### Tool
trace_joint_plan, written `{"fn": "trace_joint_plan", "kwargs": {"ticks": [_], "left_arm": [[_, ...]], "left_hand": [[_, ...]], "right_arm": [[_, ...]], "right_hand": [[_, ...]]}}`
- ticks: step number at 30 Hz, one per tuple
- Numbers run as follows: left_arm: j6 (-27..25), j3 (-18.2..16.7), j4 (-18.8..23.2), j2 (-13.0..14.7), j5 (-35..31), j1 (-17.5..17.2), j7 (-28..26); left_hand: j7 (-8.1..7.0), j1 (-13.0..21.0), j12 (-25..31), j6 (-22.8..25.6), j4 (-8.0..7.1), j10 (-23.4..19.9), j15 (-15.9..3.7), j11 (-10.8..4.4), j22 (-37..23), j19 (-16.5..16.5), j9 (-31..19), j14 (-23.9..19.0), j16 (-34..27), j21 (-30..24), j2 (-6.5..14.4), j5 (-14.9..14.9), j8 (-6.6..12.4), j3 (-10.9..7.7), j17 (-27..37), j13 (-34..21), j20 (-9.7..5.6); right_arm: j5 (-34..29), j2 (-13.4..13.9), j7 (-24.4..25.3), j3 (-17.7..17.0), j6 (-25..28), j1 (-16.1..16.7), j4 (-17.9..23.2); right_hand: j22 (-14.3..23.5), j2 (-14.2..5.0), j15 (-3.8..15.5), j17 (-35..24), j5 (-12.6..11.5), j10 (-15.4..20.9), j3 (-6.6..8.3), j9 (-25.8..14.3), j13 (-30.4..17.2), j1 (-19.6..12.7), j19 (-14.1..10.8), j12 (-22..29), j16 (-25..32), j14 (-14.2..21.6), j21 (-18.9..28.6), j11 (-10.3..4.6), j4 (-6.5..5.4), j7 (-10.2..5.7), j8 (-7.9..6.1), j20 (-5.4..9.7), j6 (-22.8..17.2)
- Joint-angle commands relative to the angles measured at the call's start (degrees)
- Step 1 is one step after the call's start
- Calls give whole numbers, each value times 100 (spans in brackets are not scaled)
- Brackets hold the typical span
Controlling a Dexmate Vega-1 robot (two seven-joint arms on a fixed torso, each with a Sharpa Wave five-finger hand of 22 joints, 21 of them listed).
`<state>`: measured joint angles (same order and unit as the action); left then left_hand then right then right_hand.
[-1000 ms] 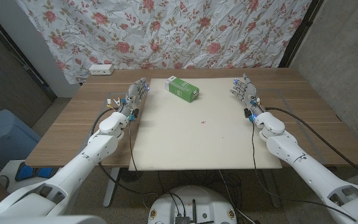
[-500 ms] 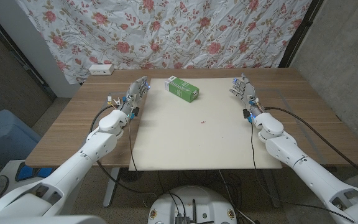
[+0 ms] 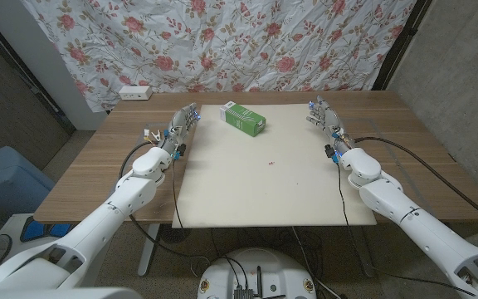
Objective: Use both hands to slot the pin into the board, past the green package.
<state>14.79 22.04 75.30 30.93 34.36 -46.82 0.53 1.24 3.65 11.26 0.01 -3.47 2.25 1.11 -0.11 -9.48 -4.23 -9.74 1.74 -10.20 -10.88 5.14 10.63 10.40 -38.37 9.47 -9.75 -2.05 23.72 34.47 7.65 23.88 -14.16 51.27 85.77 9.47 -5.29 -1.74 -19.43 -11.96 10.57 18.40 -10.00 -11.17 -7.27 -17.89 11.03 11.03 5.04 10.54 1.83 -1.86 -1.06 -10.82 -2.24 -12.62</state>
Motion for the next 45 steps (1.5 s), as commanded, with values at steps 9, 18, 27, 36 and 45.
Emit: {"fn": "trace_joint_plan", "kwargs": {"ticks": [9,18,27,36,45], "left_arm": [[102,2,-201,-73,49,32,78],[-33,-38,176,90,-68,-172,-213],[-115,-106,424,192,-83,-337,-384],[-93,-130,416,179,-90,-346,-430],[-84,-128,366,127,-84,-333,-467]], "left_hand": [[-18,36,2,-2,54,4,-20,-48,-26,-24,-19,-1,-4,-25,459,16,15,-94,12,-17,-8],[-43,40,-26,-58,88,30,-50,-45,-26,126,-19,-8,4,33,451,8,-12,-135,13,-16,-46],[-66,36,-42,-82,125,40,-142,-72,-27,361,-18,-19,8,85,437,-2,-16,-172,9,-13,-41],[-72,27,-34,-73,144,4,-142,-100,-29,373,-18,-121,-21,63,421,-7,-10,-185,7,-10,-29],[-70,10,-31,-43,151,-25,-142,-119,-28,320,-18,-203,-35,28,411,-11,1,-197,9,-9,-17]], "right_arm": [[-1172,610,349,219,777,99,1035],[-1720,908,286,358,1295,35,1495],[-2341,1013,441,483,1511,10,1757],[-3083,1376,-78,752,2291,-264,2338],[-3445,1586,-448,847,2701,-340,2701]], "right_hand": [[11,24,53,96,19,-27,46,-20,9,-157,342,-5,5,-34,-66,-13,190,-62,-10,146,-54],[8,39,108,172,52,-156,63,-19,24,-222,529,-40,-33,-210,-72,-66,310,-116,42,175,91],[5,13,153,257,74,-181,115,-22,36,-330,580,-30,-15,-230,-42,-95,442,-148,-25,248,-44],[6,27,26,398,128,-504,198,-30,38,-538,851,-86,-54,-509,-56,-126,709,-340,59,108,208],[14,41,-81,494,160,-737,277,-40,33,-725,1000,-87,-55,-719,-40,-166,924,-491,41,-131,323]]}}
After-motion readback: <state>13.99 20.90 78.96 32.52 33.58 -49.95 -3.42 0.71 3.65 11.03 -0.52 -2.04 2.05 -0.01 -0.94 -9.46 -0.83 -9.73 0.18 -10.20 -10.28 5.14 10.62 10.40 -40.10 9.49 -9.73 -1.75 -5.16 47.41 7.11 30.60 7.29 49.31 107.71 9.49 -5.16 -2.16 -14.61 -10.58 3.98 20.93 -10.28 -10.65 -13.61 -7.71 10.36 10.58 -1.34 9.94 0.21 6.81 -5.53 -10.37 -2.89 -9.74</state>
